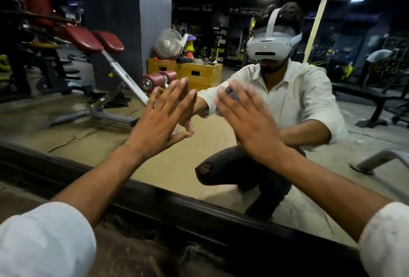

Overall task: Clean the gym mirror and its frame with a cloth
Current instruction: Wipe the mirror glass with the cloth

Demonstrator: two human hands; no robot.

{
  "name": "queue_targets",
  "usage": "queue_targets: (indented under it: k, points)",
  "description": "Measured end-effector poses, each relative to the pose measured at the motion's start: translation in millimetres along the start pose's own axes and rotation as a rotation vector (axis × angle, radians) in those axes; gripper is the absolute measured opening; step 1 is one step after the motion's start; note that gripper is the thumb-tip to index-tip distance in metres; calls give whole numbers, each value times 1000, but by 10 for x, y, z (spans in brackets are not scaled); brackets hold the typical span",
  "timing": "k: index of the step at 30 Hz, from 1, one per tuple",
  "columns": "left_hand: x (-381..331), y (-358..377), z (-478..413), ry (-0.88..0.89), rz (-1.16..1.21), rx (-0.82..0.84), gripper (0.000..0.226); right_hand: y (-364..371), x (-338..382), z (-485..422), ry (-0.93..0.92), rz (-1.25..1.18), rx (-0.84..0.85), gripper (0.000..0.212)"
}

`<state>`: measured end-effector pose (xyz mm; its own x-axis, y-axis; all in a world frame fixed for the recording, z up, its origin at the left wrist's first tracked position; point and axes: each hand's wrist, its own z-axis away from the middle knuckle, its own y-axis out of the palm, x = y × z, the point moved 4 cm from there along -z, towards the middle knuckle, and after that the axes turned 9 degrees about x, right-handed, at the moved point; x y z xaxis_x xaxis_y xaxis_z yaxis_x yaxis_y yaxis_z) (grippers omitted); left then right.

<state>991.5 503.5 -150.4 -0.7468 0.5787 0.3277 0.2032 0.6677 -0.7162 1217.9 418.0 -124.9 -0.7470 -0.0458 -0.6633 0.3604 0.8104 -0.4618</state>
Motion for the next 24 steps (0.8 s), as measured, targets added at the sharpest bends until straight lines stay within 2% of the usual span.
queue_targets:
  k: [2,3,4,8,9,13,14,16,18,19,24]
  points:
    - [53,-21,-21,26,-11,-5,115,171,53,-2,-286,86,112,55]
    - [77,-22,-14,25,-14,-5,117,166,-35,-49,-344,104,142,54]
    - [99,-24,-6,23,-22,-3,118,79,-152,-135,-311,116,135,55]
    - [173,-41,-11,34,-52,24,123,-320,-339,-381,126,27,-4,69]
    - [180,-39,-9,35,-57,30,123,-329,-223,-417,137,15,3,74]
    - [202,-31,10,44,-86,43,125,-212,95,-511,-202,72,200,67]
    - [214,-25,8,42,-95,56,127,-268,21,-564,-196,98,202,67]
    - [230,-14,1,41,-111,82,128,-400,-194,-694,-34,114,115,68]
    - [235,-5,-5,42,-121,88,127,-484,-323,-768,144,39,37,65]
    - [235,-1,-3,42,-122,84,126,-483,-281,-784,177,-4,20,65]
    - [180,97,157,-2,-43,86,121,22,472,-491,50,-80,41,74]
